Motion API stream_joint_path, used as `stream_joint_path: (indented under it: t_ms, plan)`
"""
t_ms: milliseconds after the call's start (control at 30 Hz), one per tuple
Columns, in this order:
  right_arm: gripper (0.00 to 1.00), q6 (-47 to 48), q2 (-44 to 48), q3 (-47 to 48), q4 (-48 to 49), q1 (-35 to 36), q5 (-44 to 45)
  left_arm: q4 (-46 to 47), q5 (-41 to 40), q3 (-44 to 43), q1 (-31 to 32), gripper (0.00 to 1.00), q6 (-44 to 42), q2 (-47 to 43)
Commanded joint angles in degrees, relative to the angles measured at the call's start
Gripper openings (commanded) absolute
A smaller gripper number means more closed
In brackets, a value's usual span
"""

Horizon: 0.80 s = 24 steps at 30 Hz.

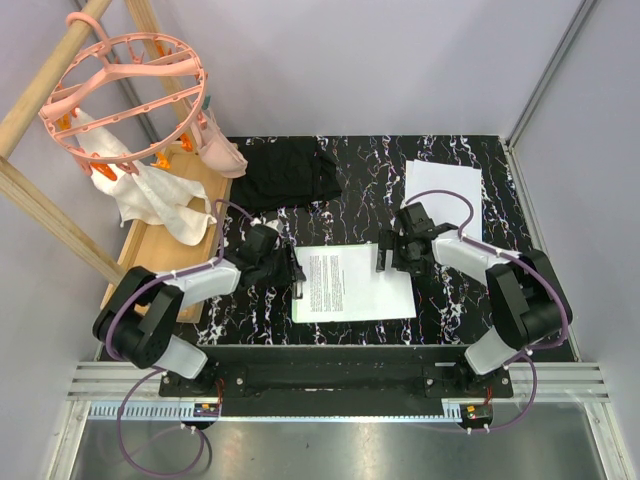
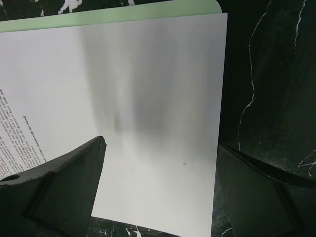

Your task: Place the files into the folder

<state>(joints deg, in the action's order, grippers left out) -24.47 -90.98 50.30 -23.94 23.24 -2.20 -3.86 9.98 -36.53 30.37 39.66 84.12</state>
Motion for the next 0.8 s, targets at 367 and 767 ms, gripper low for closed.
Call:
stream_joint_path:
  t_ms: [367,767]
  plan:
    - [1.00,-1.2,2.9,9.2,-8.4,-1.8,10.0,-19.2,-13.1,-9.7,0.6,0.76,-9.7,-16.6]
    - [1.00,-0.4,-11.6,27.1,-7.8,-27.2,7.6,12.3,-0.2,-38.0,10.8,0.66,-11.4,13.1]
